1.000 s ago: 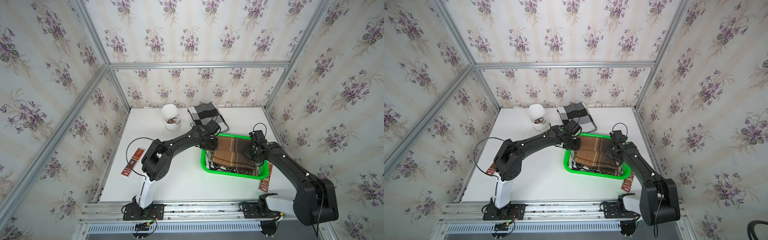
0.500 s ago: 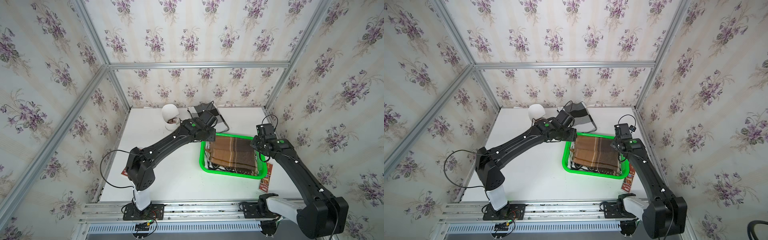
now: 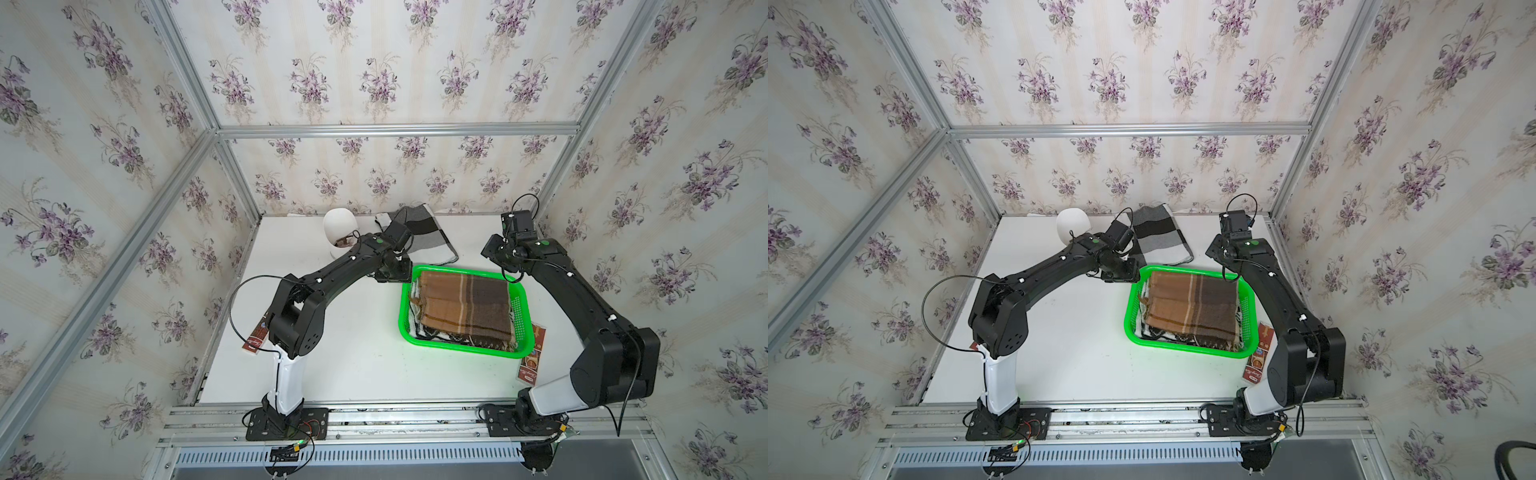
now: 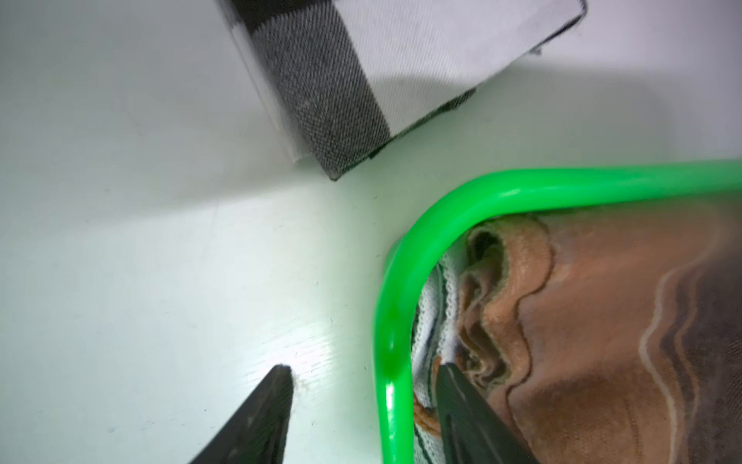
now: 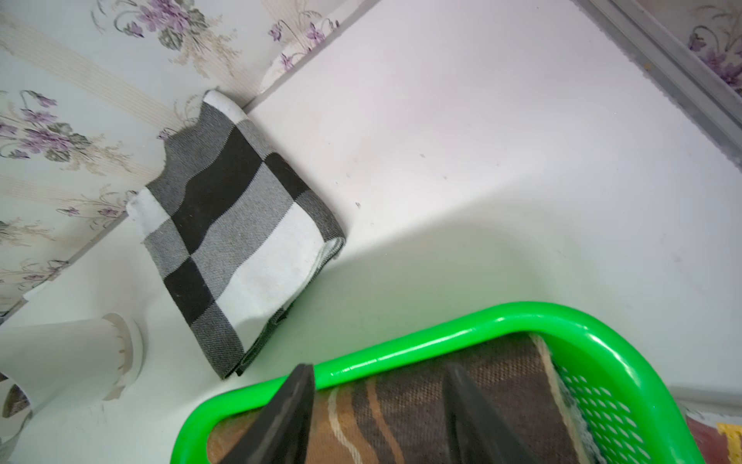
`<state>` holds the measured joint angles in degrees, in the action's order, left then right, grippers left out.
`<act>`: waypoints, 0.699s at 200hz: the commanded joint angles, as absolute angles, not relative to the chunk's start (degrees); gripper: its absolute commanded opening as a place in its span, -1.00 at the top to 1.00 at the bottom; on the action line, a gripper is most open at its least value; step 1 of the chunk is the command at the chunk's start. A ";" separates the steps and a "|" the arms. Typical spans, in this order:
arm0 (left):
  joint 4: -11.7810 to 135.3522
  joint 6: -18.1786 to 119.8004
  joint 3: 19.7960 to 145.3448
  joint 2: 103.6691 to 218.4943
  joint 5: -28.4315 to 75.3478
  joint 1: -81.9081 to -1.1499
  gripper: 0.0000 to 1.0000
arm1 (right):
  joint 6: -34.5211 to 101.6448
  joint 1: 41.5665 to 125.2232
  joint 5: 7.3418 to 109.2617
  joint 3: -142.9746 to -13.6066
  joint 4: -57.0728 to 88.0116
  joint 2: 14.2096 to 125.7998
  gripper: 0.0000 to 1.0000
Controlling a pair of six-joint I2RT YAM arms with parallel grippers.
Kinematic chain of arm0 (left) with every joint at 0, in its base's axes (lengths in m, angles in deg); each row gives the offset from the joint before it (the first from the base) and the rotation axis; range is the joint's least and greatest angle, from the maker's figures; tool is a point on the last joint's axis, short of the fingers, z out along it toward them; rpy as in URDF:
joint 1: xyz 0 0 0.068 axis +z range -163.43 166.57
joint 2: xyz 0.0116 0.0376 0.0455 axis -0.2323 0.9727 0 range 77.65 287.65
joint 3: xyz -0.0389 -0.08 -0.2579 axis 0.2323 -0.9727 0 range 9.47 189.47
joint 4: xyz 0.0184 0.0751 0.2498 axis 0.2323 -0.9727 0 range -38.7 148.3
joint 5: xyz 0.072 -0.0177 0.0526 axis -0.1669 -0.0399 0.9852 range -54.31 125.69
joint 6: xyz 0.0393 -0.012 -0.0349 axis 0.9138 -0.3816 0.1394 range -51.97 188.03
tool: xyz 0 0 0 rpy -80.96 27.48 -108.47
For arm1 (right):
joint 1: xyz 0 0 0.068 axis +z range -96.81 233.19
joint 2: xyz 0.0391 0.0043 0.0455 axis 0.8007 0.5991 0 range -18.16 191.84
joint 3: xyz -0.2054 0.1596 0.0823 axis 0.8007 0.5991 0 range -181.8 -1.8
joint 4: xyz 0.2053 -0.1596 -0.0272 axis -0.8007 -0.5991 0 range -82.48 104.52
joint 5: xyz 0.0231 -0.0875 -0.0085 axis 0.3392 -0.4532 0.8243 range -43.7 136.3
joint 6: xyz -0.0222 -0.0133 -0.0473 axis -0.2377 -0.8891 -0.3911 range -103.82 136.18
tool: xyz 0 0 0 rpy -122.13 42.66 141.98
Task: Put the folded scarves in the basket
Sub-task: Move the basket to the center of the board.
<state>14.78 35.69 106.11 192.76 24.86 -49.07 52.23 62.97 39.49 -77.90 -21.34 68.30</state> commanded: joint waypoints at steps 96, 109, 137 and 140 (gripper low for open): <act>12.96 41.94 92.55 183.99 33.23 -49.66 0.61 | 55.48 63.06 44.77 -73.82 -14.68 70.89 -0.10; 11.16 44.04 90.31 181.34 34.51 -48.67 0.63 | 57.74 63.45 47.18 -73.52 -12.14 72.56 -0.11; 7.05 47.14 85.72 176.42 37.09 -45.36 0.67 | 62.64 66.62 47.62 -75.63 -9.46 78.12 -0.18; 6.68 47.19 85.21 175.93 37.40 -44.99 0.67 | 63.13 67.10 47.62 -75.86 -9.16 78.78 -0.19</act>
<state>12.28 42.32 87.81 178.88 31.15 -47.21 57.80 64.81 45.55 -74.24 -13.47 75.27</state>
